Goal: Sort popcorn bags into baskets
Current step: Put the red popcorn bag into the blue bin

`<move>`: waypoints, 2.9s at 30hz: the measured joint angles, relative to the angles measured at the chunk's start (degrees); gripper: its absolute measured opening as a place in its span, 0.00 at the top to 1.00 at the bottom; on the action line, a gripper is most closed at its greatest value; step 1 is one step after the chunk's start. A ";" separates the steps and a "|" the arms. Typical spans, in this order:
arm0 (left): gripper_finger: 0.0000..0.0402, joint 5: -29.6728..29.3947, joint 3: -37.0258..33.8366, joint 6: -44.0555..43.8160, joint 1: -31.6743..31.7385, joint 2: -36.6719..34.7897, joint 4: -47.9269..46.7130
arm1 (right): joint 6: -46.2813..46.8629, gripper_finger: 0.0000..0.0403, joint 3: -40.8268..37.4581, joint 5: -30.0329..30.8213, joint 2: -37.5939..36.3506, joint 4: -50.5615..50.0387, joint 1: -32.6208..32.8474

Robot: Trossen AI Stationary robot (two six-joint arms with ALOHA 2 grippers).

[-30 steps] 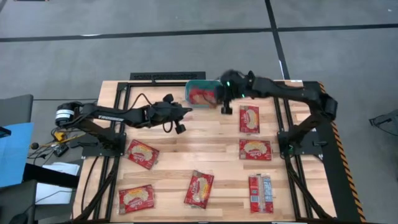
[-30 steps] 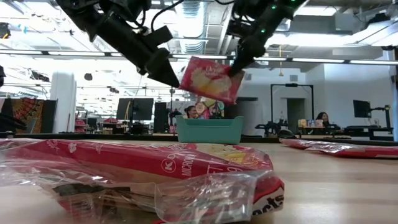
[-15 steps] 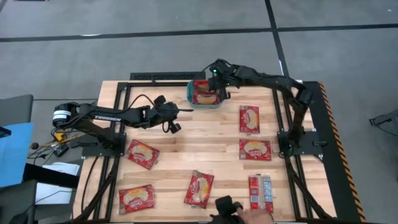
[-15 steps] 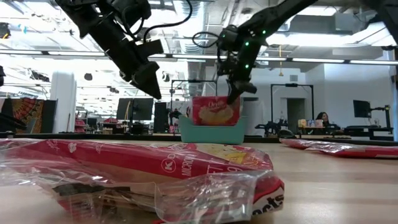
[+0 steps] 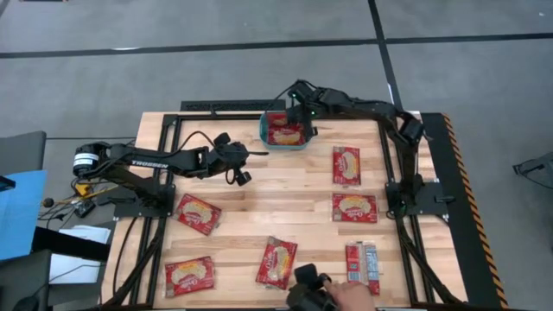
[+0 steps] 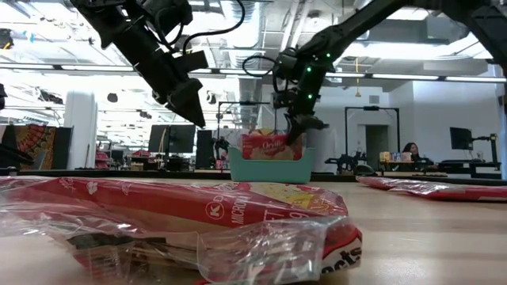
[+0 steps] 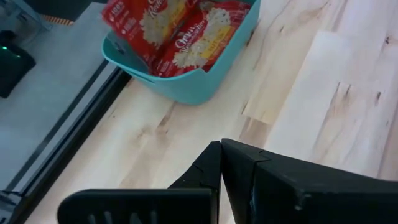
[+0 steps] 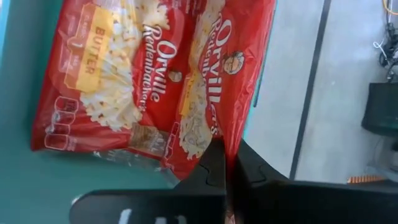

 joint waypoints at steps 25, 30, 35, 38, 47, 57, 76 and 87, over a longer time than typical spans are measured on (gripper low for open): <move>1.00 0.99 -0.04 0.22 0.00 0.02 0.11 | 4.91 0.77 0.01 -7.31 -0.07 -0.61 -1.52; 1.00 0.99 -0.04 0.24 0.00 0.02 0.11 | 5.19 0.60 0.01 -6.59 -0.10 1.85 -1.60; 1.00 0.99 -0.04 0.49 0.00 0.02 0.09 | 4.67 0.50 0.01 -5.34 -0.38 3.46 -2.11; 1.00 0.99 -0.04 1.05 0.00 0.02 0.11 | 4.67 0.49 0.01 -5.32 -0.39 4.03 -2.39; 1.00 0.92 -0.04 1.01 0.00 0.02 -0.93 | 4.55 0.55 -0.03 -3.11 -0.75 4.19 -2.20; 0.94 0.99 -0.04 -5.56 -0.04 -6.58 -18.93 | 17.89 0.60 -0.18 -5.97 -9.02 5.40 -1.63; 0.40 26.04 -12.78 -34.70 -8.51 -22.01 -36.07 | 48.22 0.69 -29.20 -20.47 -23.90 28.79 14.31; 0.39 23.71 -13.25 -24.97 -23.88 -22.07 -26.82 | 55.76 0.67 -40.48 -18.86 -24.44 47.45 27.88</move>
